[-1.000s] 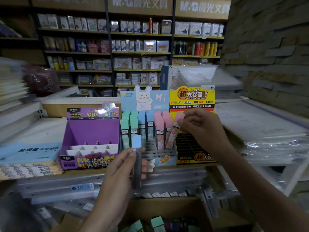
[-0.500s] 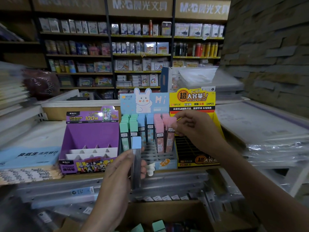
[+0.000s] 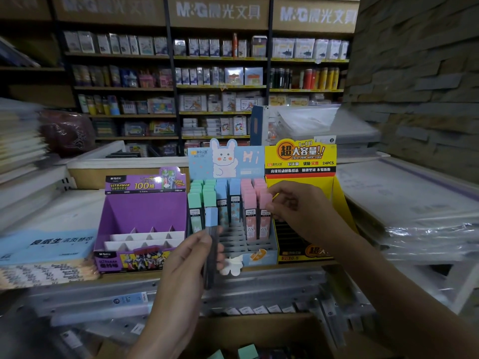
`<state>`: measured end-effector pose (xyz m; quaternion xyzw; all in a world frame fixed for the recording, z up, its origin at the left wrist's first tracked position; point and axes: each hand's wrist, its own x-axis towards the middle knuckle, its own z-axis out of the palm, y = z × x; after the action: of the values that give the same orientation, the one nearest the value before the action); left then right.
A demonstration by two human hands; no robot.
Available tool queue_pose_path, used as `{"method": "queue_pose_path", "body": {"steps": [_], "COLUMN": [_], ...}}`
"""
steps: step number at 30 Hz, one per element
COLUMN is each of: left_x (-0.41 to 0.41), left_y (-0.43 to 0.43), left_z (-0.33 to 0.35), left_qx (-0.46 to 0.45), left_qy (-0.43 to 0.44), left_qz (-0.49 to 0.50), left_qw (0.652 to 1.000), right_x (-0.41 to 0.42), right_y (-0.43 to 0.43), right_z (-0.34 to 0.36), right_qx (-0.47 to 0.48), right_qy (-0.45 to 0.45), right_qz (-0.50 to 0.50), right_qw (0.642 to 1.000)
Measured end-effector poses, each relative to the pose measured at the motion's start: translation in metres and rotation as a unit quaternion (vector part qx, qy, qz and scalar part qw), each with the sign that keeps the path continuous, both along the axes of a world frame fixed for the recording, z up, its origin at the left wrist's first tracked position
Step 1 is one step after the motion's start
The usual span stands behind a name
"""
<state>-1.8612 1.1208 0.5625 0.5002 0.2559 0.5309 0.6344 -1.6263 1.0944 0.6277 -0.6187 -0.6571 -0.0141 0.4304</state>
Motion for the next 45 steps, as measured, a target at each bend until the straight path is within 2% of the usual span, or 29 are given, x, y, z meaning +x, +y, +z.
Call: {"method": "queue_pose_path", "body": {"steps": [10,16,22,30,36,42,45], "left_x": [0.006,0.017,0.026,0.036,0.042,0.044,0.034], "left_y": [0.003,0.015,0.019,0.025,0.032,0.035,0.04], "left_z": [0.01,0.022,0.031,0.033,0.031,0.033,0.04], "left_qx": [0.076,0.105,0.128,0.145,0.199,0.213,0.248], "left_qy": [0.018,0.025,0.079,0.086,0.114,0.127,0.145], "left_qz": [-0.002,-0.001,0.013,0.034,0.068,0.095,0.127], "left_qw": [0.997,0.994,0.989,0.985,0.971,0.964,0.95], "right_x": [-0.002,0.016,0.024,0.023,0.023,0.02,0.02], "right_y": [-0.014,-0.041,-0.059,-0.06,-0.061,-0.063,-0.065], "right_z": [-0.008,-0.023,-0.045,-0.059,-0.061,-0.059,-0.059], "right_qx": [0.051,0.04,0.04,0.057,0.062,0.057,0.052], "right_qy": [0.045,0.011,-0.096,-0.104,-0.108,-0.102,-0.102], "right_qz": [-0.028,-0.064,-0.07,-0.092,-0.108,-0.113,-0.116], "right_qw": [0.997,0.997,0.992,0.989,0.986,0.987,0.987]}}
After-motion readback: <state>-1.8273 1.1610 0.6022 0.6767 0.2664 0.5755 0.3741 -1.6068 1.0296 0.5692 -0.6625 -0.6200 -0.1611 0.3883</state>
